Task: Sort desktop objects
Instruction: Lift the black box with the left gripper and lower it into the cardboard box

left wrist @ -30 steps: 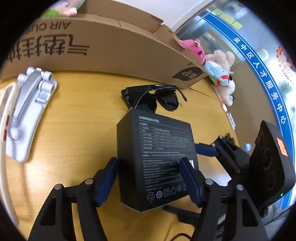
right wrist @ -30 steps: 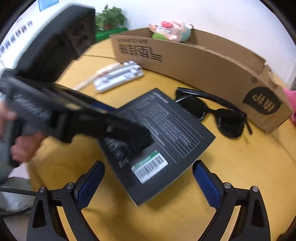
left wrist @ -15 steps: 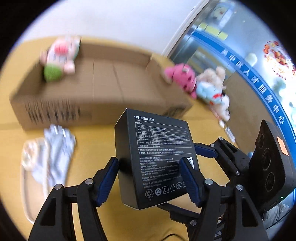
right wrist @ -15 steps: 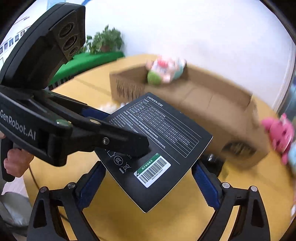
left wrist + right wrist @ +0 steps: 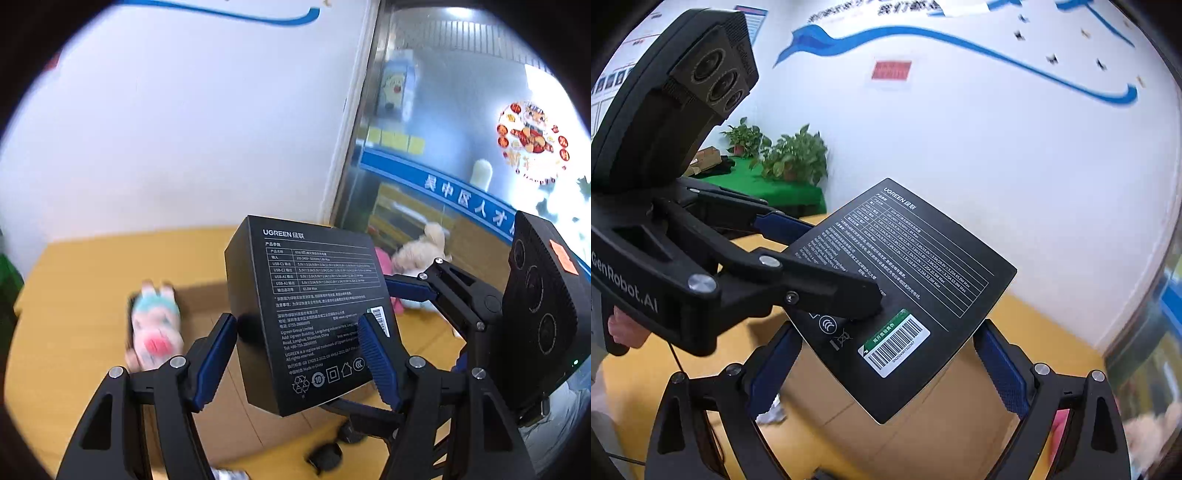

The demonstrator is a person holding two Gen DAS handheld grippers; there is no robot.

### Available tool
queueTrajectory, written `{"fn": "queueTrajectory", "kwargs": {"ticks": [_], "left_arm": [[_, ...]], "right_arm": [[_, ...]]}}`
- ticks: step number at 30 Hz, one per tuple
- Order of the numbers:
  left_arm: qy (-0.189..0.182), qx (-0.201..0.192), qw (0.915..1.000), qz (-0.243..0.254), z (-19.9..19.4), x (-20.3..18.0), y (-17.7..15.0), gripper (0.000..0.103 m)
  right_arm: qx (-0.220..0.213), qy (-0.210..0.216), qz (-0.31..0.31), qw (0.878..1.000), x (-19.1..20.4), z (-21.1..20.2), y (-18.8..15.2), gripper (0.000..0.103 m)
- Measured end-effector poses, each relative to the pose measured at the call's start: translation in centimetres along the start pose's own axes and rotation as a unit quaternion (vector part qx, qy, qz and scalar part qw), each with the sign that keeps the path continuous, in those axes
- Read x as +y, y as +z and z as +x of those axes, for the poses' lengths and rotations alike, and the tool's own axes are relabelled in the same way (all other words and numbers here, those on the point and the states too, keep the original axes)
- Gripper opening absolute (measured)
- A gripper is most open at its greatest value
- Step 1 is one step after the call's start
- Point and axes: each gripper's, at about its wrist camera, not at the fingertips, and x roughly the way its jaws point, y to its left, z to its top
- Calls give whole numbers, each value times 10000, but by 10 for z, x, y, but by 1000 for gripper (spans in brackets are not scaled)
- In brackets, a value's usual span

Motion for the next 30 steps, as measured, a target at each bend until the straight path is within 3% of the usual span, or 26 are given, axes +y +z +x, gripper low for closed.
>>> {"fn": "queueTrajectory", "kwargs": {"ticks": [7,14,21,30], "left_arm": [[73,-207,9997,-92,20,29,48,67],[200,23,9992,-338,87,65,66,67],[241,848,9920,-899,183,115,37,67],[295,1979,9680,-1514,283,154,-22,67]], "right_arm": [[-157,74,-136,9998,-36,37,50,94],[87,299,-78,9995,-78,108,53,94],[842,740,256,9934,-103,212,6,94],[2003,1264,921,9672,-119,324,-67,94]]}}
